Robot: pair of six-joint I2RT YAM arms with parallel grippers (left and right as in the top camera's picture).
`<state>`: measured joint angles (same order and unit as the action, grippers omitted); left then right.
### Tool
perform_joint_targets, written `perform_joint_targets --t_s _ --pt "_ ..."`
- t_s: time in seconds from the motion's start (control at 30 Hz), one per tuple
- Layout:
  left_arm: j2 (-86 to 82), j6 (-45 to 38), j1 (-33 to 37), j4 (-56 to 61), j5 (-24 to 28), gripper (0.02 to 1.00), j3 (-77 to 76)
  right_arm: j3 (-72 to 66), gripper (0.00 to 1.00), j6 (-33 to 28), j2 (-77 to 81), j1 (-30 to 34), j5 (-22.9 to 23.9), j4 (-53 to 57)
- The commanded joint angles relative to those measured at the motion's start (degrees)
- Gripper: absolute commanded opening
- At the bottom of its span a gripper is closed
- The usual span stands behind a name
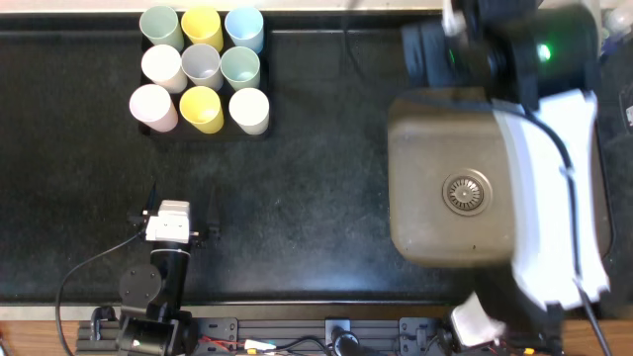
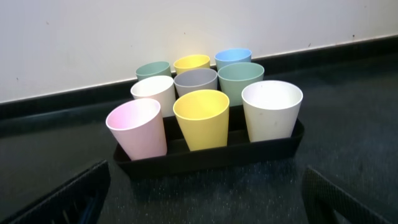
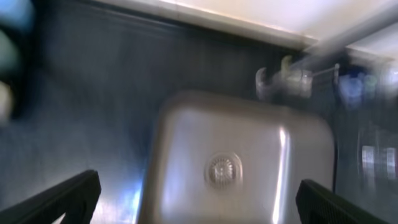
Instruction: Store Cups
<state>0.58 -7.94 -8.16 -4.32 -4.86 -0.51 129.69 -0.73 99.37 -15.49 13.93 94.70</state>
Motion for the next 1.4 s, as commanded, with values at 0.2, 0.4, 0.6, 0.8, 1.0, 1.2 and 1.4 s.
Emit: perform_joint_targets --t_s 0.2,0.4,0.6,0.8,1.0,1.2,1.4 --pt "-0.44 -1.03 0.22 -0.15 0.55 0.998 0.07 -63.73 0.998 7.58 -32.48 4.28 -14.12 -41.31" --pt "-0.44 -1.03 0.22 -0.15 0.55 0.998 0.07 -97.09 0.996 1.92 -47.65 4.28 0.13 -98.42" --pt "-0.44 -1.03 0.22 -0.15 0.55 1.0 0.07 -110.36 0.996 -2.69 -52.54 4.2 0.09 -116.37" --pt "-0.44 -1.03 0.22 -0.15 0.55 0.998 0.07 -111.47 0.998 -2.71 -53.53 4.28 0.11 -116.15" --pt "-0.44 -1.03 0.22 -0.15 0.55 0.998 0.07 -111.49 0.998 -2.69 -54.47 5.68 0.07 -115.05" --pt "-0.44 -1.03 0.22 -0.15 0.55 0.998 0.07 -111.65 0.998 -2.71 -65.94 15.82 0.11 -102.64" --pt "-0.44 -1.03 0.22 -0.15 0.55 0.998 0.07 -112.1 0.996 -2.71 -80.74 13.94 0.09 -82.38"
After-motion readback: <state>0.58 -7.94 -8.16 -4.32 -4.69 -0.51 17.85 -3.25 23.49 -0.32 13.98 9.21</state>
